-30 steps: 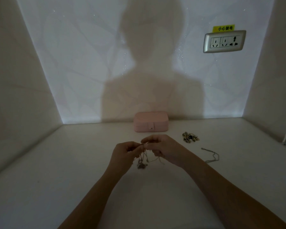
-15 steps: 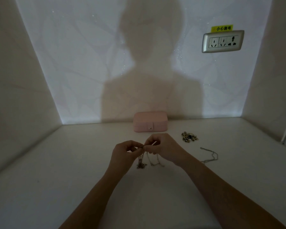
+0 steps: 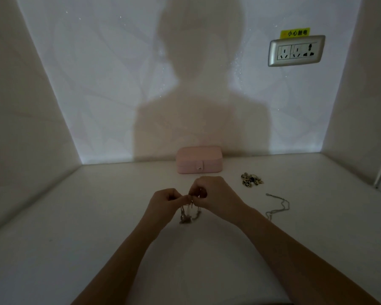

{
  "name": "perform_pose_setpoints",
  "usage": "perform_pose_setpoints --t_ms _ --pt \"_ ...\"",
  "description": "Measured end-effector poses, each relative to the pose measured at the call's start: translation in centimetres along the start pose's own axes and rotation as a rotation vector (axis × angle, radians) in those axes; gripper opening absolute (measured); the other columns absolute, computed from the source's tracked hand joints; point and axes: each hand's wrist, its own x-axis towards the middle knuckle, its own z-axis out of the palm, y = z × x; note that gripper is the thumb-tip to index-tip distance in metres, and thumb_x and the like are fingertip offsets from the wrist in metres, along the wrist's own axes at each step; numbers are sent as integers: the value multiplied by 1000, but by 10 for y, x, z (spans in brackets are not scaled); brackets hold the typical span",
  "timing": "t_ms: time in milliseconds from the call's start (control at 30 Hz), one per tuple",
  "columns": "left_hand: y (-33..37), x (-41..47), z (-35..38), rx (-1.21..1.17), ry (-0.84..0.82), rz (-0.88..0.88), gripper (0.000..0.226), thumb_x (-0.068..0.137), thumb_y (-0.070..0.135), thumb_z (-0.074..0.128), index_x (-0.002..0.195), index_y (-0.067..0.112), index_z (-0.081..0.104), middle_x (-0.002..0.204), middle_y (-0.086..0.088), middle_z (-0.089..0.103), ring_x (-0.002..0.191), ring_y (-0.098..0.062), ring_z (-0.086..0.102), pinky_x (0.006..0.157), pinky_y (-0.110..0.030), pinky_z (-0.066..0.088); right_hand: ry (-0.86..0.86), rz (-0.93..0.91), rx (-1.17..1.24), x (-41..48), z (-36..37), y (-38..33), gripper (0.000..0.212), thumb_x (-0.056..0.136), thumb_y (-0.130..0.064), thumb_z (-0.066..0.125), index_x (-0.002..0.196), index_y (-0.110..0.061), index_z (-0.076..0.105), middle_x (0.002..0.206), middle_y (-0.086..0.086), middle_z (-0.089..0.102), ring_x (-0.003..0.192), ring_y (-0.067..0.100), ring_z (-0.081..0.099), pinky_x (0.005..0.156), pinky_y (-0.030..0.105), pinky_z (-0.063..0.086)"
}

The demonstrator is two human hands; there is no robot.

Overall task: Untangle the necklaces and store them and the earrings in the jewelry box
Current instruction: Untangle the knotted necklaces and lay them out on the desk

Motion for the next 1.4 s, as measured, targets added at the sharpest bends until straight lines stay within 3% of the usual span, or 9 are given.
perform_pose_setpoints --t_ms 200,400,467,667,867,1033,1133,1233,1400 --pt "1 -2 -5 -17 43 125 4 79 11 72 82 13 70 39 9 46 33 -2 32 38 -13 26 -26 143 259 3 -3 1 9 79 -13 70 74 -18 65 69 -10 63 63 -3 55 62 9 43" --pt "1 0 -4 -5 -44 110 3 81 10 69 78 12 68 38 11 38 35 -2 27 39 -14 23 -142 473 998 4 0 0 20 86 -5 56 67 -11 61 68 0 60 69 12 56 67 25 42" --pt "2 0 -3 24 -80 97 10 83 7 65 74 13 64 40 11 40 35 -2 28 40 -15 23 -165 536 1132 4 2 -3 24 87 -5 55 64 -9 61 66 3 59 66 15 56 67 27 45" --pt "2 -1 -2 -114 -69 40 22 88 11 56 67 12 53 50 0 38 40 -8 27 41 -19 21 -288 456 984 4 2 -3 21 92 -14 57 73 -7 62 64 4 54 56 11 52 59 23 45" --pt "0 0 -9 -84 -31 63 10 88 13 60 84 13 69 42 9 42 36 -5 28 37 -16 22 -367 410 894 3 -2 0 7 86 -8 64 80 -7 67 75 10 51 53 7 44 55 16 41" --pt "1 0 -11 -135 -33 66 11 87 16 64 81 11 72 43 8 42 37 -6 27 38 -17 22 -314 470 1016 5 -8 3 18 91 -5 54 77 -5 66 68 3 56 52 8 42 50 18 37" --pt "2 -2 -13 -165 -91 70 14 83 22 67 83 10 73 46 4 37 40 -8 25 39 -19 20 -252 524 1182 6 -12 3 13 85 -13 58 73 -7 60 69 4 55 59 12 50 56 22 42" --pt "1 -3 -11 -168 -118 77 6 80 14 71 81 15 76 51 -3 41 40 -9 26 39 -19 20 -209 516 1321 6 -14 4 14 78 -17 59 68 -8 61 72 6 58 66 15 53 61 25 45" --pt "0 0 -7 -122 -125 59 16 80 9 70 78 23 77 60 -12 44 43 -11 22 41 -20 17 -106 512 1476 7 -14 4 13 79 -19 60 72 -10 64 64 1 57 55 10 49 54 20 38"
